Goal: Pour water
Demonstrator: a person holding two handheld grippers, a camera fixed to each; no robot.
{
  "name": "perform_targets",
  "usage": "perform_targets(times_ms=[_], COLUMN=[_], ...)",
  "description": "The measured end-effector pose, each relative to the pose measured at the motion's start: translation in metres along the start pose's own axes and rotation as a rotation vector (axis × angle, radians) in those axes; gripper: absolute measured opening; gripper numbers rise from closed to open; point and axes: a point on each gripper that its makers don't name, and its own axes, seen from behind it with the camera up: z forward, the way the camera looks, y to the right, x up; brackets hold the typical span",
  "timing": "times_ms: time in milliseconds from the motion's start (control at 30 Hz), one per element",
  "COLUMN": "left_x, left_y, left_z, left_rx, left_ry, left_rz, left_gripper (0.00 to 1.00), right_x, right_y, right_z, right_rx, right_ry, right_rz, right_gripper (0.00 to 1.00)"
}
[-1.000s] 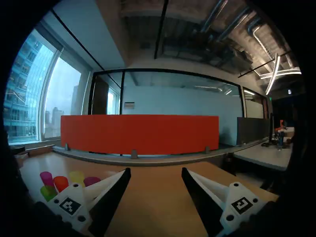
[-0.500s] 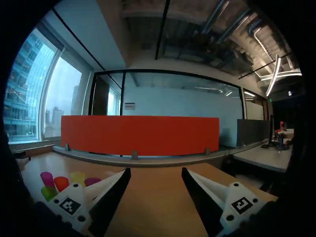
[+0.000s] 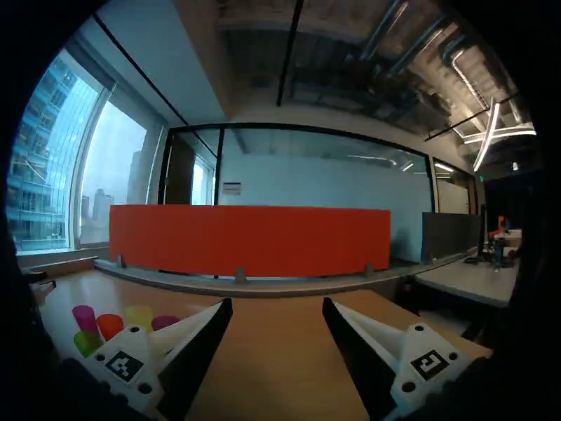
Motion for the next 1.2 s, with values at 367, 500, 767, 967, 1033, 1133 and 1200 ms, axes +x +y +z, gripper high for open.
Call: perform_targets(times_ms=[367,500,767,967,1033,1133,1200], left_x=[-0.0064,-0.0068,-0.0067,-0.0068,-0.0068,-0.0070,-0.0073], left_y=[0.0007,0.0010,0.0017,0.0016,0.0016,0.0016,0.0015], left_z=[0.0029,0.0032,0.0032,0.0030,0.0028,0.0026,0.0027], left_rx=[-0.006,-0.007,-0.012,-0.013,-0.013,-0.013,-0.013], left_ry=[-0.025,-0.028,-0.029,-0.029,-0.029,-0.030,-0.030], left_rz=[0.000,0.000,0.001,0.001,0.001,0.001,0.002], left_gripper=[0.99,0.99,0.99,0.99,0.99,0.99,0.99], right_x=[-0.0018,-0.0011,-0.0039,-0.0027,-0.0027,-0.0035,-0.0046], right_y=[0.0035,0.0033,0.0039,0.0039,0.0034,0.0030,0.0033], right_z=[-0.0007,-0.0007,-0.0016,-0.0012,-0.0010,-0.0002,0.0007], right_rx=[-0.008,-0.006,-0.007,-0.006,-0.005,-0.003,-0.002], right_ry=[-0.003,-0.003,-0.006,-0.005,-0.005,-0.007,-0.008], right_rz=[-0.001,0.001,0.000,0.002,0.002,0.000,-0.003], right_gripper=[1.00,1.00,1.00,1.00,1.00,1.00,1.00])
